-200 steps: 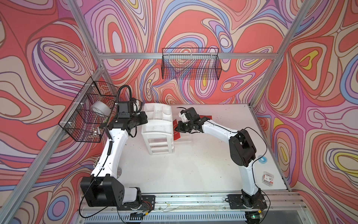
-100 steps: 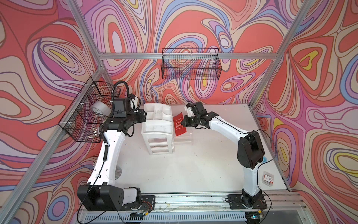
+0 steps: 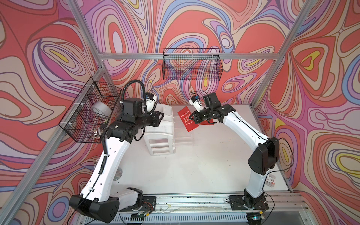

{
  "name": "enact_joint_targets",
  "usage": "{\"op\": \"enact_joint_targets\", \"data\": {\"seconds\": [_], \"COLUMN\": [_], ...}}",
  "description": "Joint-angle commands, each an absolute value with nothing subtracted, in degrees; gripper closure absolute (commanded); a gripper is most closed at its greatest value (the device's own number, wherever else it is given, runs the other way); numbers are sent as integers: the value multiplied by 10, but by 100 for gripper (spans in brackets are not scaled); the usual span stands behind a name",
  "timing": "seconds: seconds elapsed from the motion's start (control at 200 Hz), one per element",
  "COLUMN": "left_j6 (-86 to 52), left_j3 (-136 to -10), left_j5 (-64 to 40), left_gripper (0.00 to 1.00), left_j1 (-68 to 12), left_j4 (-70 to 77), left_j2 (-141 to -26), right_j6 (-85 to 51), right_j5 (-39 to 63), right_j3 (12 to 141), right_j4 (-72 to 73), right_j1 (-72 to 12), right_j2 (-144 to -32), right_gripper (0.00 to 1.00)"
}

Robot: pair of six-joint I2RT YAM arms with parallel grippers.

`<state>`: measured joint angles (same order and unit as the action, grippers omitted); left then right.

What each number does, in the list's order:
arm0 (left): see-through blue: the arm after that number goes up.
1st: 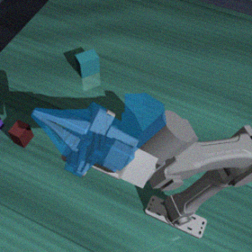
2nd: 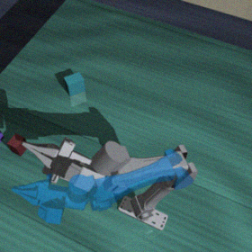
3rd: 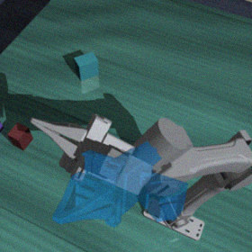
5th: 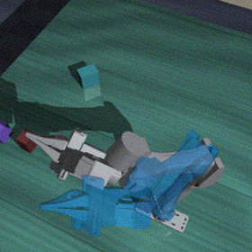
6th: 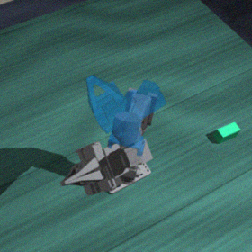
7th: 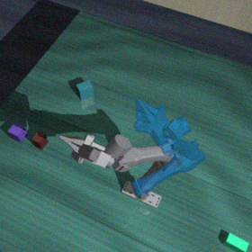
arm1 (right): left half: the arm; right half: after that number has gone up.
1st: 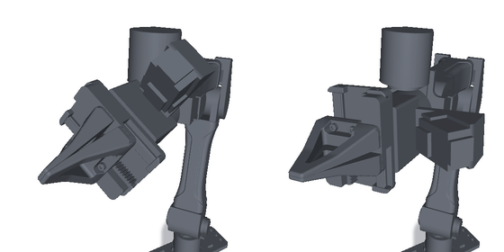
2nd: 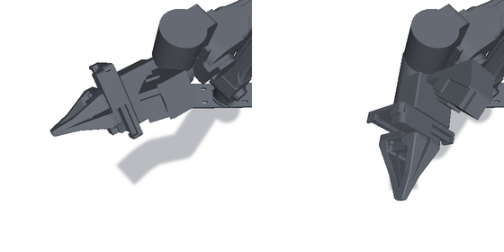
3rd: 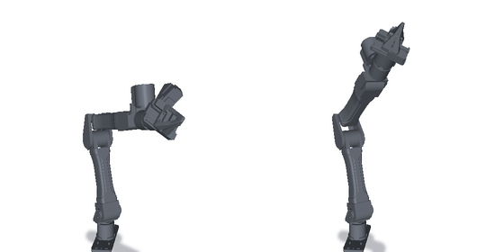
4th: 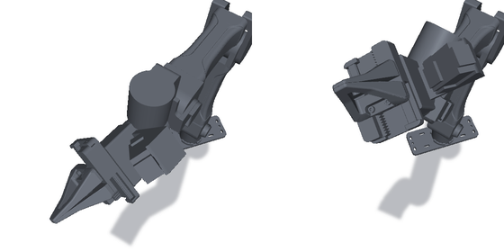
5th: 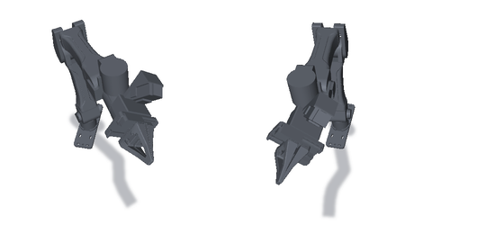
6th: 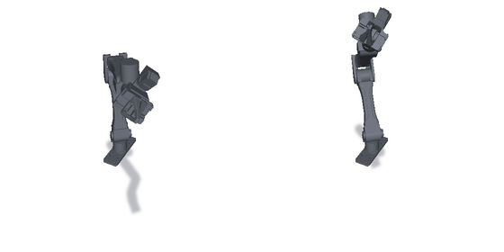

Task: Take the postcards out of the drawer
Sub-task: Place the postcard at the center of the board.

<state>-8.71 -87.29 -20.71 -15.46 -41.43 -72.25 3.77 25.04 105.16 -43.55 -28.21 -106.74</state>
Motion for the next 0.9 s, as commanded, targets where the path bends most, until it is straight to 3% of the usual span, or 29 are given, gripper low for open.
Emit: {"op": "enact_joint_targets", "data": {"seconds": [0.0,0.431,0.896], "left_j6": [-49,21,46], "left_j3": [-879,-887,-891], "left_j5": [-229,-257,-278], "left_gripper": [69,68,68], "left_j1": [-181,-249,-252], "left_j4": [-429,-435,-449], "left_j2": [-741,-755,-759], "right_j6": [137,242,289], "right_j5": [312,469,539], "right_j3": [1045,1020,1019], "right_j4": [-486,-542,-564], "right_j1": [-284,-284,-284], "right_j2": [-1032,-991,-993], "right_gripper": [100,100,100]}}
